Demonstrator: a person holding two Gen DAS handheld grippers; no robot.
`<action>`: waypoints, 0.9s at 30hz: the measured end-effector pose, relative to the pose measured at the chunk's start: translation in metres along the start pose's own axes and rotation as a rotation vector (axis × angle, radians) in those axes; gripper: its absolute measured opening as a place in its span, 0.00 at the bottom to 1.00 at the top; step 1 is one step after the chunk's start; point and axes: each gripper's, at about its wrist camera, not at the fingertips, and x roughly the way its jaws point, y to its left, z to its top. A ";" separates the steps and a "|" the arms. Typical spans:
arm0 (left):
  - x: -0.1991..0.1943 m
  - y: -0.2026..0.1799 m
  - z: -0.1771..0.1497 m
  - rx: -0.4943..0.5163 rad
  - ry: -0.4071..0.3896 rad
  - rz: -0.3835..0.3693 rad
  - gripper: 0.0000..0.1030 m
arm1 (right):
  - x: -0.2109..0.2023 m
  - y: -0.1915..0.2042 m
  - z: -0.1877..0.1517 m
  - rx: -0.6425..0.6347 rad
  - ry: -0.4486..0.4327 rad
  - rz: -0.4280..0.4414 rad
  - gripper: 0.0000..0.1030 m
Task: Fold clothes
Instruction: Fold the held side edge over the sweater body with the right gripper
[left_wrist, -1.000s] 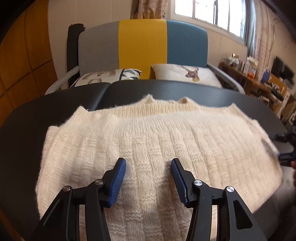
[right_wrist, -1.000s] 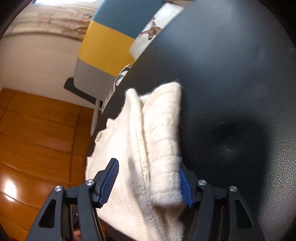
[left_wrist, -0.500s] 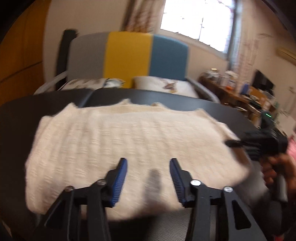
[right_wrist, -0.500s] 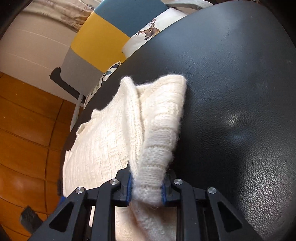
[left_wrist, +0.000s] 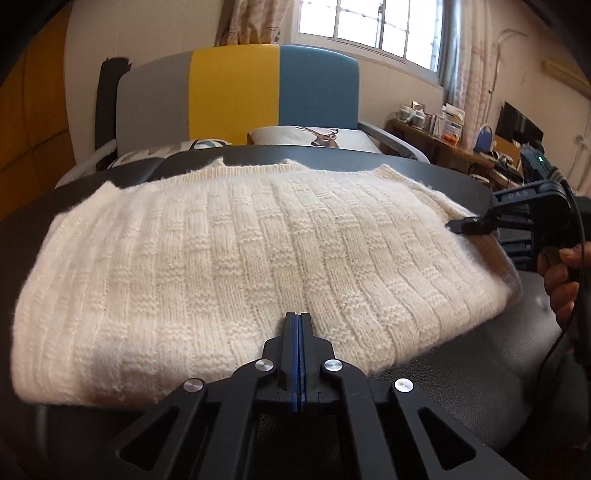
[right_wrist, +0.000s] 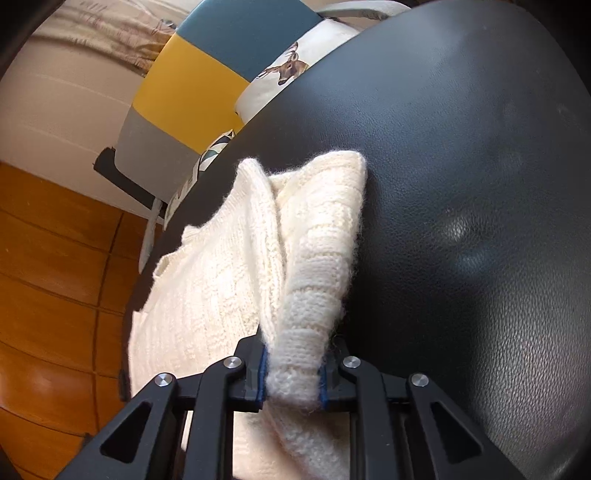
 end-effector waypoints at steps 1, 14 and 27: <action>0.000 0.001 0.000 -0.006 0.002 -0.005 0.00 | -0.003 0.000 0.000 0.018 0.001 0.014 0.16; -0.024 0.034 0.014 -0.062 -0.040 -0.108 0.00 | -0.041 0.124 0.006 -0.051 -0.003 0.069 0.15; -0.020 0.216 0.014 -0.309 -0.023 0.004 0.01 | 0.002 0.264 -0.010 -0.247 0.034 -0.058 0.15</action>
